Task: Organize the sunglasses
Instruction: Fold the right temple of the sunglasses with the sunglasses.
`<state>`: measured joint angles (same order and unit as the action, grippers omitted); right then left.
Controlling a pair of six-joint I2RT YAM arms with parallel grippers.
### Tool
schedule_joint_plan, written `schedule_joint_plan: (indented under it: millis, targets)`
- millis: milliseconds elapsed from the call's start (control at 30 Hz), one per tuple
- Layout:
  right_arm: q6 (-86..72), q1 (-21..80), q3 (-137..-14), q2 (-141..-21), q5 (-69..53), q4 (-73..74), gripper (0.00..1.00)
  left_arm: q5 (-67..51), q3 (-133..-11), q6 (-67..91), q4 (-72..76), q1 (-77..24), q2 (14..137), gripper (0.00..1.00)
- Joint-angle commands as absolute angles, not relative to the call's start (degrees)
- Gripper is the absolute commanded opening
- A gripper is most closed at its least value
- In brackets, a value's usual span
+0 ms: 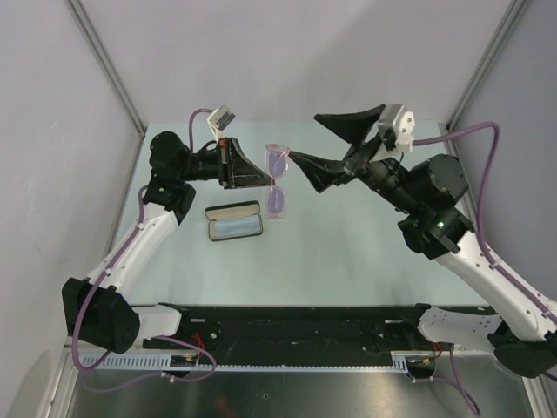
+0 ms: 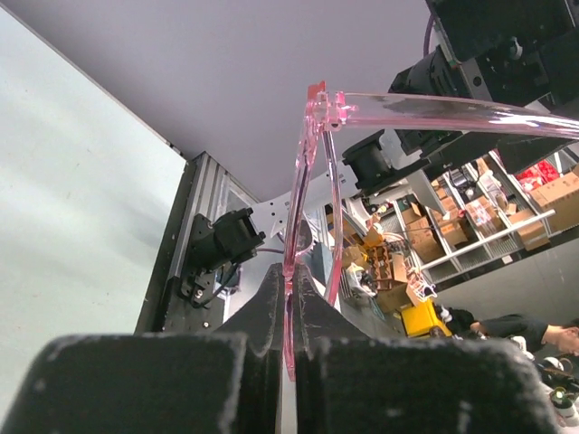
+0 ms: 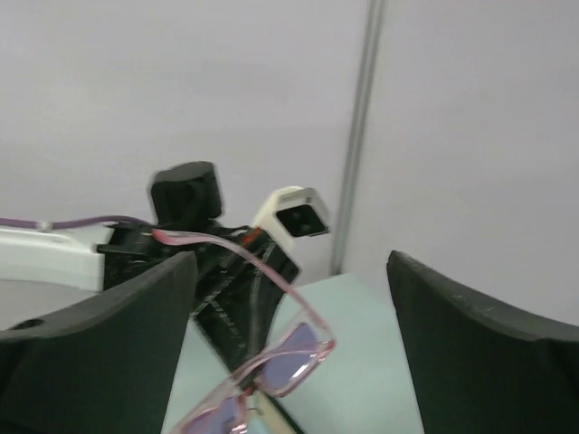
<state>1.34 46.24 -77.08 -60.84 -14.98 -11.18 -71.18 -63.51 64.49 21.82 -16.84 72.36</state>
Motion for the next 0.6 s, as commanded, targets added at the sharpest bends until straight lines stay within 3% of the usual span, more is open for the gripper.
schedule_joint_plan:
  millis: [0,367,567]
  targets:
    - [0.3,45.4,-78.7,-66.1,-8.9,-16.7,0.97,-72.2,-63.4,62.8,23.6,-16.8,70.8,0.0]
    - [-2.7,43.9,-89.4,-76.7,-14.6,-8.6,0.98,-72.8,-63.1,60.2,23.5,-18.0,69.4,0.01]
    - [-1.8,43.8,-86.8,-74.9,-14.5,-5.5,0.98,-71.4,-65.6,61.5,23.6,-18.0,71.3,0.0]
